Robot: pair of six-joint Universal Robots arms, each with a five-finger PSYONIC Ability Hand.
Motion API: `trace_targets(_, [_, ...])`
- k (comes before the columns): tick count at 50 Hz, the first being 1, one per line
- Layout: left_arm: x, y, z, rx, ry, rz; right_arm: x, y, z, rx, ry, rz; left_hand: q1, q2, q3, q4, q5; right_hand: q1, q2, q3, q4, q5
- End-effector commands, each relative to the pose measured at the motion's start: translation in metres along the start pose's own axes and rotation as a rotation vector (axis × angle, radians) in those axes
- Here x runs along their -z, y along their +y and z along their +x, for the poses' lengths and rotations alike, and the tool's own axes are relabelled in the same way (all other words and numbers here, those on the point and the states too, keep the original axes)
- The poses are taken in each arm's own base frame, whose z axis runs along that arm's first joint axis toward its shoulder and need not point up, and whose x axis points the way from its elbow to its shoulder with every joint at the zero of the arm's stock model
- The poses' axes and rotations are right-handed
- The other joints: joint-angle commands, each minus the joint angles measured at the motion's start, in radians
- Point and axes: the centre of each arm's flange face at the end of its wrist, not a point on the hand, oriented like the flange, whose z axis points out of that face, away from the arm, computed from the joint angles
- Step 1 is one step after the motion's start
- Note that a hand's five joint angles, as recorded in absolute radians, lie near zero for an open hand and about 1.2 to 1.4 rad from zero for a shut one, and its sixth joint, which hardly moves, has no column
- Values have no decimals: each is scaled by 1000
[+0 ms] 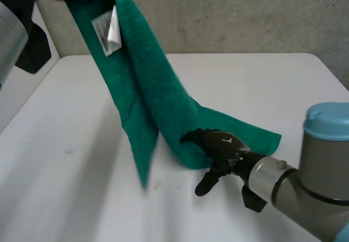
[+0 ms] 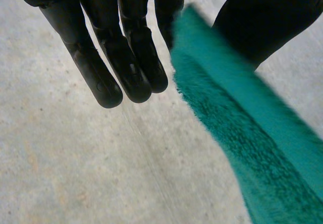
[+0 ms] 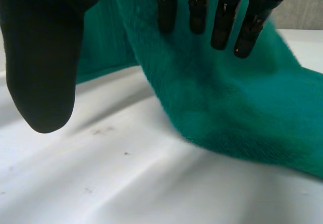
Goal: Fold the towel.
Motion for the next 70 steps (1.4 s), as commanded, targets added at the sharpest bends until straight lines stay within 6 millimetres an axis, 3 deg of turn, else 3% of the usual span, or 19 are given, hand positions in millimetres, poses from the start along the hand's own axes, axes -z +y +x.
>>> trace_targets(1, [4, -23, 2, 25, -30, 62, -33, 10, 19, 37, 154, 20, 267, 200, 205, 200, 257, 122, 100, 104, 92, 100])
trace_targets(4, [6, -29, -1, 30, -49, 79, -42, 10, 28, 57, 219, 36, 267, 200, 205, 200, 257, 224, 202, 206, 195, 202])
trace_targets(5, [6, -30, -1, 31, -52, 81, -46, 10, 33, 76, 255, 44, 267, 200, 205, 200, 257, 391, 368, 372, 361, 368])
trace_targets(11, [9, -35, -4, 42, -75, 93, -54, 8, 38, 109, 282, 62, 267, 200, 205, 200, 257, 850, 827, 831, 820, 827])
trace_targets(16, [9, -37, -7, 50, -94, 102, -55, 6, 38, 138, 290, 76, 267, 200, 205, 200, 257, 912, 890, 894, 882, 890])
trace_targets(23, [11, -43, -9, 55, -101, 123, -53, 4, 42, 165, 315, 88, 267, 200, 205, 200, 257, 1178, 1155, 1159, 1148, 1155])
trace_targets(31, [12, -46, -10, 56, -104, 135, -52, 5, 44, 161, 314, 78, 267, 200, 205, 200, 257, 1178, 1156, 1160, 1148, 1156])
trace_targets(34, [12, -43, -10, 53, -106, 126, -44, 1, 40, 160, 309, 76, 267, 200, 205, 200, 257, 445, 423, 427, 415, 423])
trace_targets(38, [12, -39, -10, 49, -106, 112, -29, -8, 28, 165, 263, 97, 267, 200, 205, 200, 257, 343, 320, 324, 313, 320])
trace_targets(50, [11, -37, -10, 49, -106, 109, -23, 3, 19, 154, 192, 59, 267, 200, 205, 200, 257, 248, 226, 230, 218, 226])
trace_targets(62, [11, -38, -10, 49, -106, 110, -52, 12, 29, 150, 198, 44, 267, 200, 205, 200, 257, 289, 267, 271, 259, 267])
trace_targets(65, [11, -37, -10, 49, -106, 109, -60, 14, 33, 150, 218, 50, 267, 200, 205, 200, 257, 629, 606, 610, 599, 606])
trace_targets(66, [12, -37, -10, 48, -107, 107, -62, 13, 35, 152, 225, 58, 267, 200, 205, 200, 257, 819, 797, 801, 789, 797])
trace_targets(67, [12, -37, -10, 48, -107, 106, -64, 10, 38, 156, 245, 81, 267, 200, 205, 200, 257, 1174, 1152, 1156, 1145, 1152])
trace_targets(70, [12, -34, -10, 46, -108, 100, -64, 4, 43, 155, 285, 106, 267, 200, 205, 200, 257, 1178, 1156, 1160, 1148, 1156])
